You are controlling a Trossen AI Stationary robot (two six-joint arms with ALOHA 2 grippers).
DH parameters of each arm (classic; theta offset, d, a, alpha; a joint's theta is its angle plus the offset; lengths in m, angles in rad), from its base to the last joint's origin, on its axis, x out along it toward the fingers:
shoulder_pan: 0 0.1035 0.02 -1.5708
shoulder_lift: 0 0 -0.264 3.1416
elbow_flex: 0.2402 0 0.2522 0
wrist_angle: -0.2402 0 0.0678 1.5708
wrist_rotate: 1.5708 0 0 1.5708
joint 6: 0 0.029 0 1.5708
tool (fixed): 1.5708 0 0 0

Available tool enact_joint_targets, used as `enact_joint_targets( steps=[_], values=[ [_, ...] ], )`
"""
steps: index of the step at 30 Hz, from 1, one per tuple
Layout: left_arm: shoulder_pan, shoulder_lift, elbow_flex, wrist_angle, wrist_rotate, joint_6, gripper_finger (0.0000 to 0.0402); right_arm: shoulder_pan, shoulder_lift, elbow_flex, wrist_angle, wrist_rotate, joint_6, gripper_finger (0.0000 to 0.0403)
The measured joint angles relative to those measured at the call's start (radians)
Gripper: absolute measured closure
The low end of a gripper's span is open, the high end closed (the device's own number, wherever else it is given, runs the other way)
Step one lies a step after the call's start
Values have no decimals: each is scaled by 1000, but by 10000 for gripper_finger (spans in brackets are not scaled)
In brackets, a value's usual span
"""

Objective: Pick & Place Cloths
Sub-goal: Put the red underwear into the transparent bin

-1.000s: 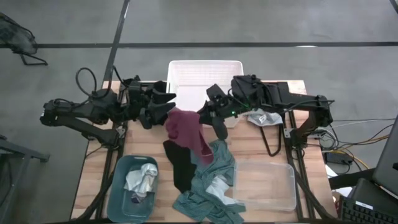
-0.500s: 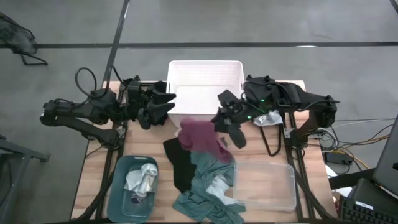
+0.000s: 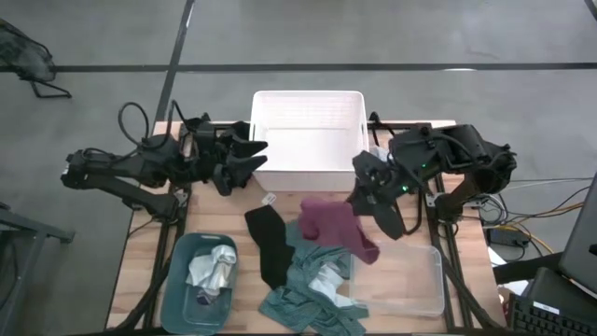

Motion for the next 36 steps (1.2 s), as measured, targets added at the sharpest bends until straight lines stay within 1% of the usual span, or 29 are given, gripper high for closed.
enact_joint_targets(
  steps=[7, 12, 22, 27, 32, 36],
  values=[
    [0, 10, 0, 0, 0, 10, 131, 36, -13, 13, -152, -58, 114, 394],
    [1, 10, 0, -1, -10, 13, 131, 48, -30, 13, -264, -167, 226, 394],
    [2, 12, 0, 0, -21, 45, 131, 47, -46, 14, -358, -306, 407, 394],
    [2, 12, 0, 0, -21, 45, 131, 47, -46, 14, -409, -319, 438, 394],
    [2, 14, 0, 0, -21, 45, 131, 47, -45, 13, -406, -326, 471, 394],
    [2, 18, 0, 0, -21, 45, 131, 47, -44, 13, -406, -317, 449, 394]
  ],
)
